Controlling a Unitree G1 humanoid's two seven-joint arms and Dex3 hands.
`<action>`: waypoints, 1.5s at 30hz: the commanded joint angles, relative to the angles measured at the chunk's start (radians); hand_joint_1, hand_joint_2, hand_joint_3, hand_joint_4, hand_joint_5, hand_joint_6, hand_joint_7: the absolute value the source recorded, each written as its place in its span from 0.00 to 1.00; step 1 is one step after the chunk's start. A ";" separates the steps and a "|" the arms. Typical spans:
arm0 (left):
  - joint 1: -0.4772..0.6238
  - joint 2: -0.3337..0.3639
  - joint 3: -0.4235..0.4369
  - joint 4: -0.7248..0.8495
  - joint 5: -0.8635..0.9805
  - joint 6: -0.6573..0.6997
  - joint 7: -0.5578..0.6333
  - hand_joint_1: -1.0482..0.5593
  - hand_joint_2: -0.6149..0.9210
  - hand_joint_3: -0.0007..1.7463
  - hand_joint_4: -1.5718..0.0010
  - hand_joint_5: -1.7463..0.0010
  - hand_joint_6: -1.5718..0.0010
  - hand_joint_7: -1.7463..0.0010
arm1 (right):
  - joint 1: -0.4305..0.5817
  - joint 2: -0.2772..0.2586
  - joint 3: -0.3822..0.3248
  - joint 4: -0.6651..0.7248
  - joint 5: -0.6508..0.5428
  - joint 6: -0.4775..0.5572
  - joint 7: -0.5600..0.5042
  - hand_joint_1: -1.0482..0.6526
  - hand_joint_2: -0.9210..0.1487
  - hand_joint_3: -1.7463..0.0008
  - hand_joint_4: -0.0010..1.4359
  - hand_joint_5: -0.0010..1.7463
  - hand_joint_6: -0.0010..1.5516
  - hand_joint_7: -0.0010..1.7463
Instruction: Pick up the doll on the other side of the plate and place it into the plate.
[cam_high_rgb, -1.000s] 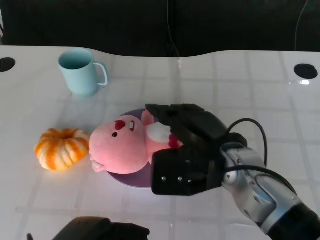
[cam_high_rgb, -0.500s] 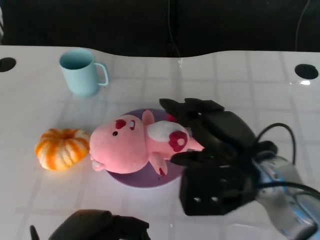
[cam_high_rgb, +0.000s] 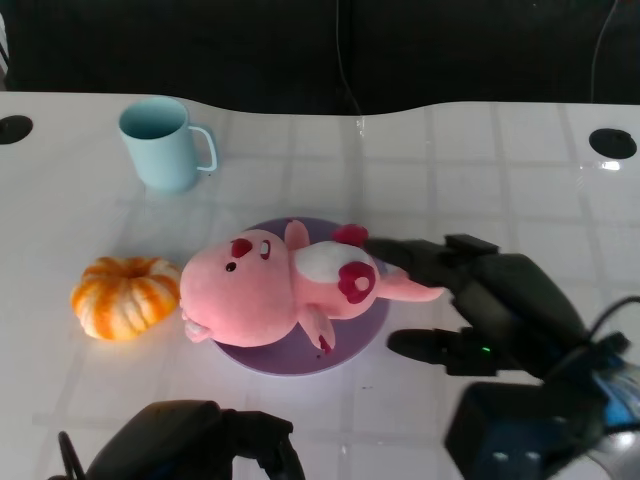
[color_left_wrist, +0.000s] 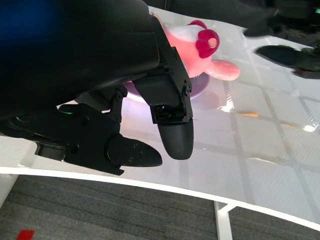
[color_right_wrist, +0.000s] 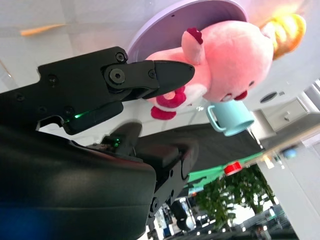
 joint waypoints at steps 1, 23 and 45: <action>-0.009 0.002 -0.008 -0.022 0.000 0.023 -0.015 0.54 1.00 0.16 0.56 0.17 0.49 0.51 | 0.057 -0.038 -0.057 -0.050 0.054 -0.043 0.000 0.42 0.00 0.89 0.44 0.60 0.49 0.18; 0.014 0.047 0.034 -0.052 -0.050 0.015 -0.021 0.53 1.00 0.18 0.58 0.12 0.52 0.47 | 0.443 -0.098 -0.244 -0.394 0.207 0.035 0.171 0.67 0.57 0.23 0.65 0.92 0.62 0.57; -0.006 0.055 0.044 -0.028 -0.081 0.002 -0.022 0.55 1.00 0.18 0.59 0.10 0.53 0.45 | 0.375 -0.083 -0.211 -0.297 0.128 0.103 0.163 0.63 0.55 0.27 0.61 1.00 0.53 0.76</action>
